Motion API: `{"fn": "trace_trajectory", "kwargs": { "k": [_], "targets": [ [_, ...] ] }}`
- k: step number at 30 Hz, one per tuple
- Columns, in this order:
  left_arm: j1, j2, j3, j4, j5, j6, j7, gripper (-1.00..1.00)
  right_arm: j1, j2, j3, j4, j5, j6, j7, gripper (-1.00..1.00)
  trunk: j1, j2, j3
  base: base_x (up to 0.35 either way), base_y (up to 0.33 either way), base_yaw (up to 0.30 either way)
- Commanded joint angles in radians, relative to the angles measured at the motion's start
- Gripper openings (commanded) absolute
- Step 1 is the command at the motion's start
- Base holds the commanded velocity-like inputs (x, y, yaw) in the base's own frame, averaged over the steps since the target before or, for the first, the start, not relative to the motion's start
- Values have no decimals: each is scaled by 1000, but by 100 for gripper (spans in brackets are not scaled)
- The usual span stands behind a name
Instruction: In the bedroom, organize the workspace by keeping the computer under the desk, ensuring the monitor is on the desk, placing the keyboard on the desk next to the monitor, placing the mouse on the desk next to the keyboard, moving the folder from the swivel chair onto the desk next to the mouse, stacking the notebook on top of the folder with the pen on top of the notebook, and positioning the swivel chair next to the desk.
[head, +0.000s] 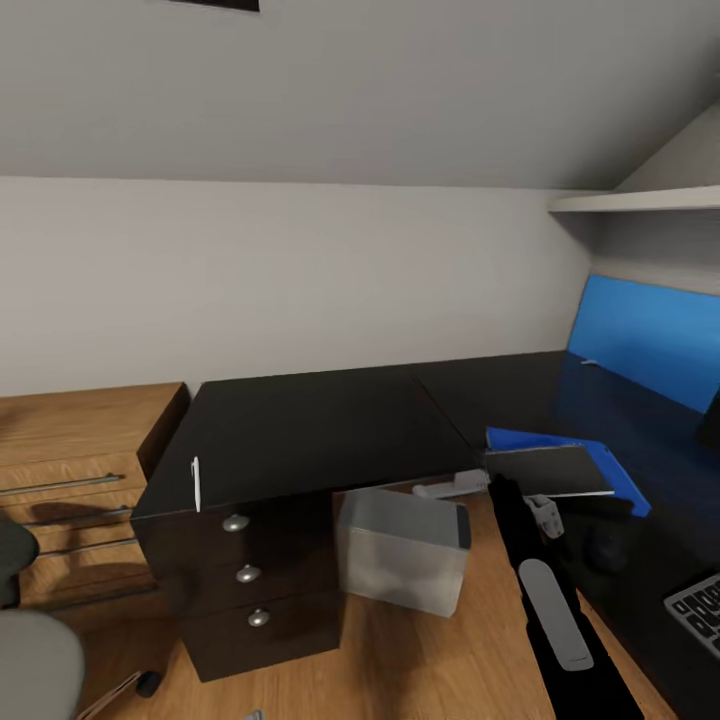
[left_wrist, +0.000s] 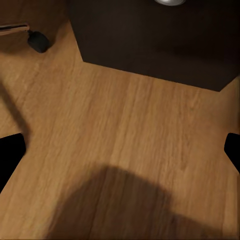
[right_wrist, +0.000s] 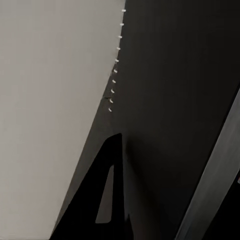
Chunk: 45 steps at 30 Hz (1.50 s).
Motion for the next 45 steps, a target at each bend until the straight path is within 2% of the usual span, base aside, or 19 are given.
{"fn": "trace_trajectory", "kwargs": {
  "k": [1, 6, 16, 18, 23, 26, 27, 29, 33, 38, 40, 41, 42, 43, 45],
  "targets": [
    [0, 1, -3, -1, 10, -7, 4, 100, -1, -3, -7, -5, -12, 6, -3, -100, 0, 0, -1, 0, 0, -155],
    [0, 1, -3, -1, 11, -7, 4, 100, -1, -9, -23, -39, -16, 53, -1, -100, 0, 0, -3, 0, 0, -61],
    [0, 1, -3, -1, 10, -9, 4, 100, -1, -9, -29, -75, -17, 66, -2, -100, 0, 0, -3, 0, 0, -5],
    [0, 1, -3, -1, 10, -9, 4, 100, -3, -19, -31, -76, -16, 67, -10, -100, 0, 0, -3, 0, 0, 0],
    [0, 1, -3, -1, 10, -7, 4, 100, -36, -68, -35, -59, -24, 89, -77, -100, 0, 0, -3, 0, 0, 0],
    [0, 1, -3, -1, 10, -7, 4, 100, -144, -123, -38, 23, -78, 106, -131, -100, 0, 0, -3, 0, 0, 0],
    [0, 2, -3, -1, 10, -7, 4, 100, -232, -182, -40, 121, -152, 111, -145, -100, 0, 0, -3, 0, 0, 0],
    [0, 2, -3, 0, 11, -7, 4, 100, -292, -206, -40, 217, -194, 124, -148, -100, 0, 0, -3, 0, 0, 0],
    [0, 2, -4, 6, 10, -7, 4, 100, -363, -216, -40, 337, -221, 152, -147, -100, 0, 0, -3, 0, 0, 0],
    [0, 2, -6, 11, 9, -7, 2, 100, -379, -215, -43, 368, -239, 159, -146, -100, 0, 0, -3, 0, 0, 0],
    [0, 2, -6, 12, 8, -7, 2, 100, -381, -214, -43, 372, -286, 161, -146, -100, 0, 0, -3, 0, 0, 0],
    [0, 2, -6, 12, 8, -7, 2, 100, -381, -213, -39, 371, -356, 165, -146, -100, 0, 0, -3, 0, 0, 0],
    [0, 2, -6, 12, 8, -7, 2, 100, -380, -212, -37, 372, -383, 167, -146, -100, 0, 0, -3, 0, 0, 0],
    [0, 2, -6, 13, 8, -7, 2, 100, -380, -210, -37, 372, -393, 168, -145, -100, 0, 0, -3, 0, 0, 0],
    [0, -9, -7, 7, 2, -12, 4, 100, -378, -199, -37, 383, -380, 164, -149, -100, 0, 0, -3, 0, 0, 0]
  ]
}}
